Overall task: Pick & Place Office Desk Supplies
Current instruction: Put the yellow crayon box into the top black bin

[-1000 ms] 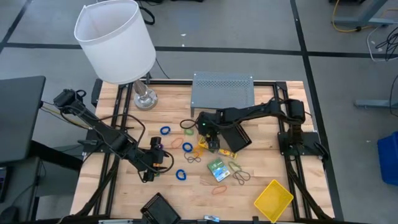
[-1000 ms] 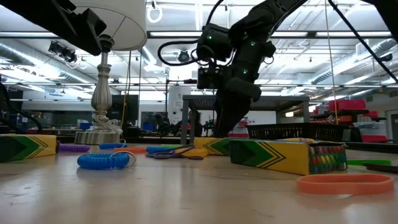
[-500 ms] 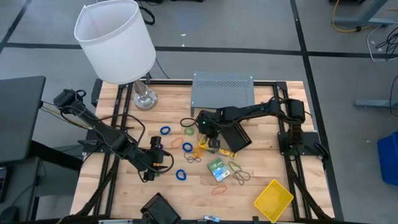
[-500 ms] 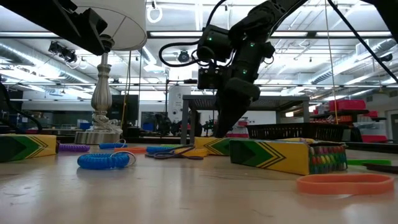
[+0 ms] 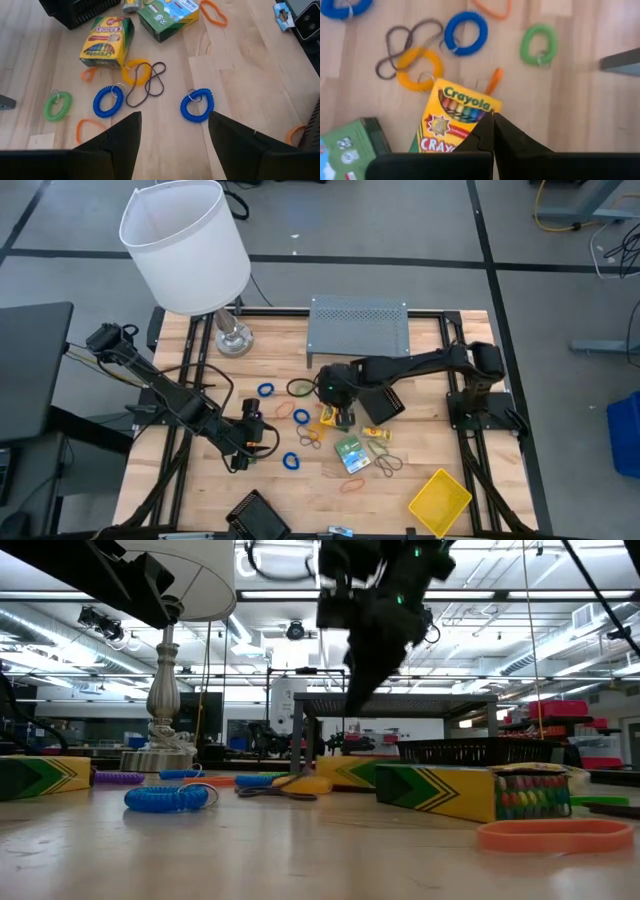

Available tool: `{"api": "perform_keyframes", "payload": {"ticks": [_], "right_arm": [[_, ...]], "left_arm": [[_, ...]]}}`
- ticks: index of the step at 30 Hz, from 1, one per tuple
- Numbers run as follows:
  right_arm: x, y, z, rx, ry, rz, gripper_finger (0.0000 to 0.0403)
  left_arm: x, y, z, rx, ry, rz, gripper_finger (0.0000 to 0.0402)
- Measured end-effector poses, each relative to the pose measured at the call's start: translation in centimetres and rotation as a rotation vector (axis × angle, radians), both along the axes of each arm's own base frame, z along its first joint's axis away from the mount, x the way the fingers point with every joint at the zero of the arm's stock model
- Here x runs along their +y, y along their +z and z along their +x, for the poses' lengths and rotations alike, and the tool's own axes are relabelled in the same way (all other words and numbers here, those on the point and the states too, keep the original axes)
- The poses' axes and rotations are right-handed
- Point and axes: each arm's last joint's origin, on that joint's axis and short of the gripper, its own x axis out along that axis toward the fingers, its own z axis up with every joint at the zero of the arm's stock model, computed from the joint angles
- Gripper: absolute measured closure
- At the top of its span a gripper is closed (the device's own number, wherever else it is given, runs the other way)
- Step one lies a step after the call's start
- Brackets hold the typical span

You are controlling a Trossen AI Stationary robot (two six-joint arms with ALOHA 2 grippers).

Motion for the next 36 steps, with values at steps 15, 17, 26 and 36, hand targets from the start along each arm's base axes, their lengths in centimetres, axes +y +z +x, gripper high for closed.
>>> {"api": "perform_keyframes", "payload": {"ticks": [15, 17, 26, 36], "right_arm": [[1.4, -0.1, -0.5, 0.044, 0.062, 0.066, 0.0359], [1.2, -0.9, -0.2, 0.032, 0.092, 0.053, 0.0325], [1.9, -2.7, 2.0, 0.008, 0.342, -0.137, 0.0178], [1.2, -4.6, 4.7, 0.199, 0.48, -0.156, 0.0201]], "left_arm": [[0.0, 0.0, 0.0, -0.001, -0.011, 0.004, 0.0167], [0.0, 0.0, 0.0, -0.004, -0.011, 0.002, 0.0167], [-0.1, 0.1, 0.1, -0.016, -0.01, -0.007, 0.0167], [-0.1, 0.0, 0.1, -0.012, -0.013, -0.002, 0.0167]]}}
